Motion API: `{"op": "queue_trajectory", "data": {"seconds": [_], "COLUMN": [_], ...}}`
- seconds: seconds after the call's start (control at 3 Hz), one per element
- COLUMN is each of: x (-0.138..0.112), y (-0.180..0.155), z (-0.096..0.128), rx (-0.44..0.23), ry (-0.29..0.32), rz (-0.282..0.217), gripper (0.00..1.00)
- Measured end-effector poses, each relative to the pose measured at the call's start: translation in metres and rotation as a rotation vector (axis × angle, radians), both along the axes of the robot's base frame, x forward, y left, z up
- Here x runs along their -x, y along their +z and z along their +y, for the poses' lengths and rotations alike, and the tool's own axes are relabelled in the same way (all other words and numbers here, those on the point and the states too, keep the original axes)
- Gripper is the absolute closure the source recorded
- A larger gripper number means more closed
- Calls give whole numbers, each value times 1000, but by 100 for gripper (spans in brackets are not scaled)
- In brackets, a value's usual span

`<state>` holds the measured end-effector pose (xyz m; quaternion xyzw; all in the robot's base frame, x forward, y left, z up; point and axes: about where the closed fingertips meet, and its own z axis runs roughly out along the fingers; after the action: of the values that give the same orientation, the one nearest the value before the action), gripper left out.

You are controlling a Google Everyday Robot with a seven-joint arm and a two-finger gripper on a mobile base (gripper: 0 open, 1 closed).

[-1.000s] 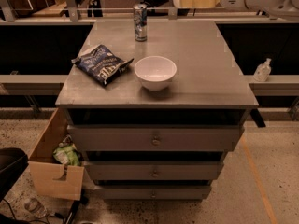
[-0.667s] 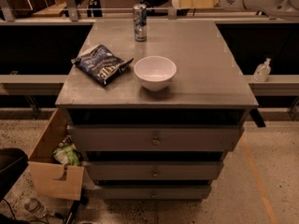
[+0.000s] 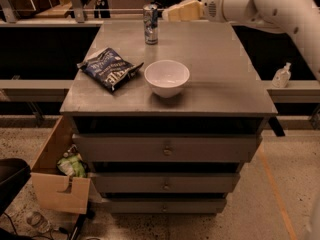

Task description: Pick redbull can

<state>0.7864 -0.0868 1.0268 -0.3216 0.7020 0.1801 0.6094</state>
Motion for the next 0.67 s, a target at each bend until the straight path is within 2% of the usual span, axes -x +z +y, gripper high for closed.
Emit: {"op": "queue_trajectory", "data": {"seconds": [0.33, 0.67], "x": [-48, -91], "y": [-29, -38], "z": [25, 44], "rx": [29, 10], "ry": [22, 28], "rz": [23, 11], "gripper": [0, 0]}}
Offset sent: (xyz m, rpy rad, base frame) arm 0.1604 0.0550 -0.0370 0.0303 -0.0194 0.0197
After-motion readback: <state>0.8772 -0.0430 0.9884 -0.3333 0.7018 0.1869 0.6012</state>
